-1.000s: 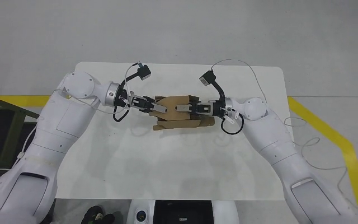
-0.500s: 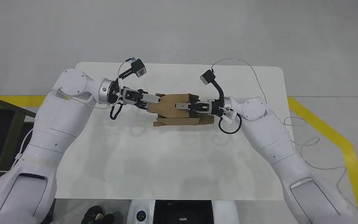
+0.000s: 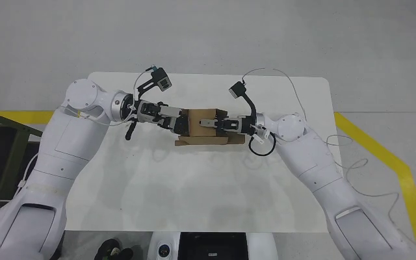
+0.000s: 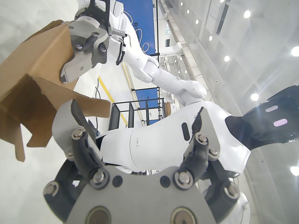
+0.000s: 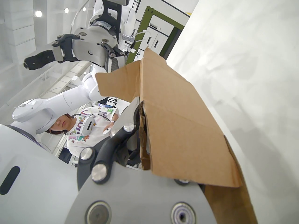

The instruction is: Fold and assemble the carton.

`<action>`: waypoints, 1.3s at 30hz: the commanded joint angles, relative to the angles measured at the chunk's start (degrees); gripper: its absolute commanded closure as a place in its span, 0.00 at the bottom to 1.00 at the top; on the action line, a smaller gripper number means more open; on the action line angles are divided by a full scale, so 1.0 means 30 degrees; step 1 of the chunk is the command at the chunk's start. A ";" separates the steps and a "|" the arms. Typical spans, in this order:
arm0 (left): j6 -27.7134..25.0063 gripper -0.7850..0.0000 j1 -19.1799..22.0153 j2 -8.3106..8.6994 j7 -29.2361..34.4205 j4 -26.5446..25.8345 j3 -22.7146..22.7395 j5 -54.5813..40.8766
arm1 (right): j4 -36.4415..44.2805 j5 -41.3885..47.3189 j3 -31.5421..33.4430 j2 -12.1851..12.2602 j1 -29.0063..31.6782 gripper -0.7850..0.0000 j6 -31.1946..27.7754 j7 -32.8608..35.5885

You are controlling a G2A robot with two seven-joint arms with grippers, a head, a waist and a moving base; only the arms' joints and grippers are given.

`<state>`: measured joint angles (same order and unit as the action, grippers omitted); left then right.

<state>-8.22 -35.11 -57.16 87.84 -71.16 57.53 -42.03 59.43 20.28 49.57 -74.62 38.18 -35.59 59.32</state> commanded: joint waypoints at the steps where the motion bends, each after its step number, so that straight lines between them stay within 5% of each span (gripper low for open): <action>1: 0.0036 0.00 -0.0029 -0.0050 -0.0076 -0.0118 -0.0112 0.0004 | 0.0024 -0.0015 -0.0053 -0.0035 0.0005 1.00 0.0010 -0.0016; 24: -0.0621 0.00 0.0026 -0.0253 -0.0960 -0.0560 -0.0425 0.2192 | 0.0048 0.0077 -0.0196 -0.0306 0.0172 1.00 -0.0272 -0.0068; 39: -0.0641 0.00 -0.0205 -0.0082 -0.1556 -0.0213 0.0483 0.2651 | 0.1024 -0.0597 0.1159 0.0195 0.1116 1.00 -0.0030 -0.0291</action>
<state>-10.13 -35.73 -57.39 83.53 -71.96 59.02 -34.44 62.02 18.40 52.98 -74.09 41.18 -35.86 58.29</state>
